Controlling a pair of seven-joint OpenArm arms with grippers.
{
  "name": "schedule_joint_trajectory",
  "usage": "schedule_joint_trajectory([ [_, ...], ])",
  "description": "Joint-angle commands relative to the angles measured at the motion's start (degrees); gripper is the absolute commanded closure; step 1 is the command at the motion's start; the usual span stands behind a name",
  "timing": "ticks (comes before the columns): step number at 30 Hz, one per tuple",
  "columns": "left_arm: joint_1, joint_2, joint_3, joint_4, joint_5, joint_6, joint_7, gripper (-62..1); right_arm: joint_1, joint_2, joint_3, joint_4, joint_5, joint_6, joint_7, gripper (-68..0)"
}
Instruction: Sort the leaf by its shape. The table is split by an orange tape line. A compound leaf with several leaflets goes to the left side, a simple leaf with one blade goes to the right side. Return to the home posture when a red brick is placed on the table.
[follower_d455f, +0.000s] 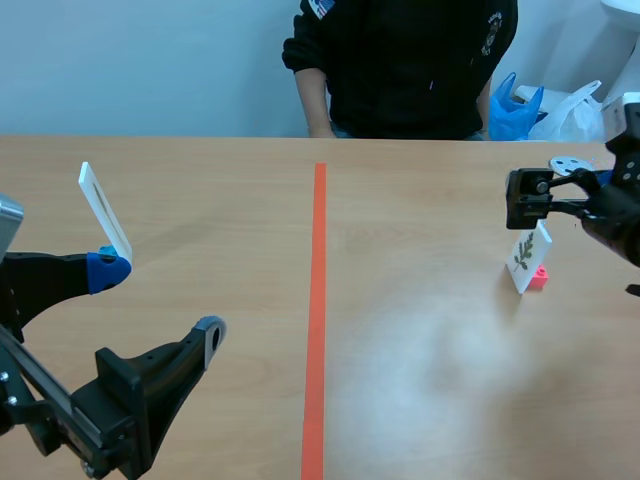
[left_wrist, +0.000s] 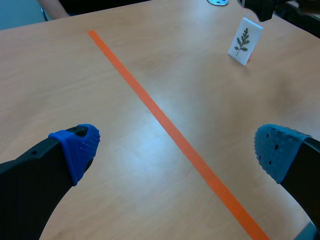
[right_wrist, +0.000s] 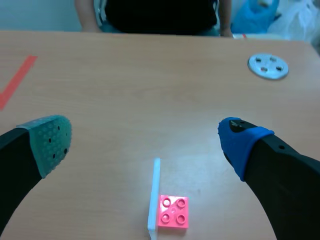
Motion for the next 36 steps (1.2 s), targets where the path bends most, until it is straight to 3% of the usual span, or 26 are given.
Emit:
schedule_joint_trajectory([
  [1, -0.5, -0.3, -0.2, 0.7, -0.5, -0.1, -1.0, -62.3, -2.6, 2.1, -0.1, 3.8, 1.2, 0.1, 0.5, -65.8],
  [3, -0.5, -0.3, -0.2, 0.7, -0.5, -0.1, -1.0, -62.3, -6.4, 3.6, -0.1, 9.0, 2.9, 0.8, -0.8, -67.9],
  [6, -0.5, -0.3, -0.2, 0.7, -0.5, -0.1, -1.1, -62.3, -13.7, 5.3, 1.0, 17.0, 7.0, 5.1, -3.6, -67.9],
  [11, -0.5, -0.4, -0.2, 0.7, -0.5, -0.1, -1.1, -62.3, -26.7, 5.6, 5.1, 30.0, 11.2, 8.9, -5.2, -67.9],
  [19, -0.5, -0.6, -0.2, 0.7, -0.5, -0.1, -1.1, -62.3, -42.9, 5.6, 10.2, 44.9, 12.2, 10.2, -8.2, -67.9],
  [24, -0.5, -0.7, -0.2, 0.7, -0.5, -0.1, -1.0, -62.3, -47.8, 4.7, 10.3, 49.5, 12.1, 10.2, -8.8, -67.9],
  [36, -0.5, -0.7, -0.2, 0.7, -0.5, -0.2, -0.9, -62.3, -49.3, 3.6, 10.2, 49.8, 12.1, 10.2, -9.9, -67.9],
])
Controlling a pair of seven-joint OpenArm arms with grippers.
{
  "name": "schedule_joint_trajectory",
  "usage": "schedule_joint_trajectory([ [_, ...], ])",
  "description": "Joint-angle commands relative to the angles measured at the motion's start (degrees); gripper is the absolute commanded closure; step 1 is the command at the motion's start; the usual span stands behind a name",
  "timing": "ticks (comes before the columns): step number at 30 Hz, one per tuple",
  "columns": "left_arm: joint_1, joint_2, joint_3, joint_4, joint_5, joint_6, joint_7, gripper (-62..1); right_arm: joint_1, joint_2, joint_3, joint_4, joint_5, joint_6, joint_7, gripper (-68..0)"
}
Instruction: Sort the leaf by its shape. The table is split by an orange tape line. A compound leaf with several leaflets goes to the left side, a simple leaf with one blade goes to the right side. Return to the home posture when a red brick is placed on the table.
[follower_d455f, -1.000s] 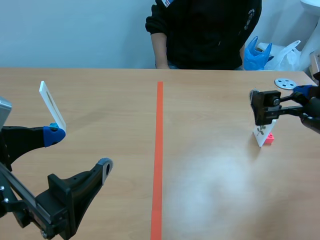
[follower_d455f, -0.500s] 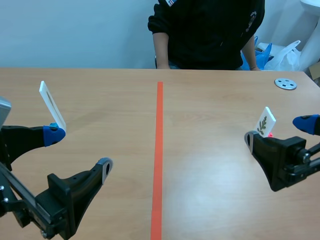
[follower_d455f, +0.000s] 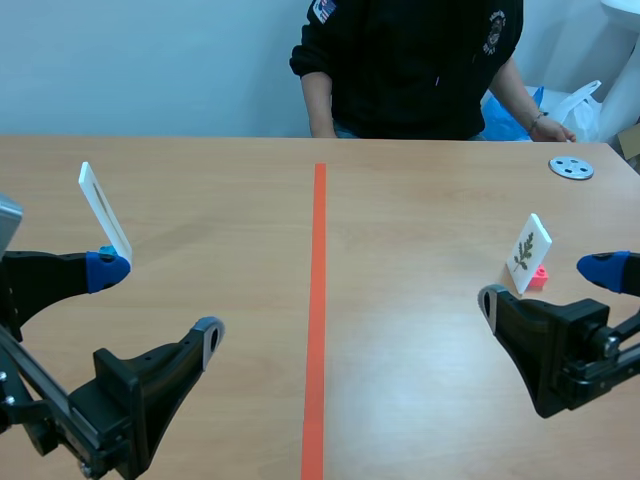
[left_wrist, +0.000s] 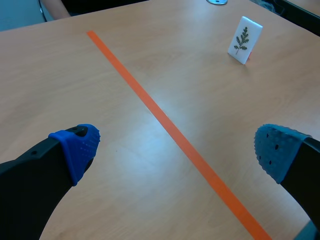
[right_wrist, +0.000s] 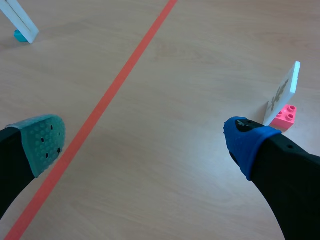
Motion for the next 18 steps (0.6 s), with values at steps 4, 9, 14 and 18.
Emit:
schedule_joint_trajectory([
  [4, -0.8, 0.0, -0.2, 0.7, -0.5, -0.1, -0.8, -62.3, 0.8, 0.2, 0.2, -0.3, 0.8, -0.2, 0.5, -67.9],
  [9, -1.1, 0.0, -0.2, 0.7, -0.6, -0.2, -0.8, -62.3, 0.8, 0.2, 0.2, -0.3, 0.8, -0.2, 0.3, -67.9],
  [14, -1.1, 0.0, -0.2, 0.7, -0.5, -0.2, -0.8, -62.3, 0.8, 0.2, 0.2, -0.3, 0.8, -0.2, 0.4, -67.9],
  [18, -1.1, 0.0, -0.2, 0.7, -0.5, -0.2, -0.9, -62.3, 0.8, 0.2, 0.2, -0.3, 0.8, -0.2, 0.4, -67.9],
])
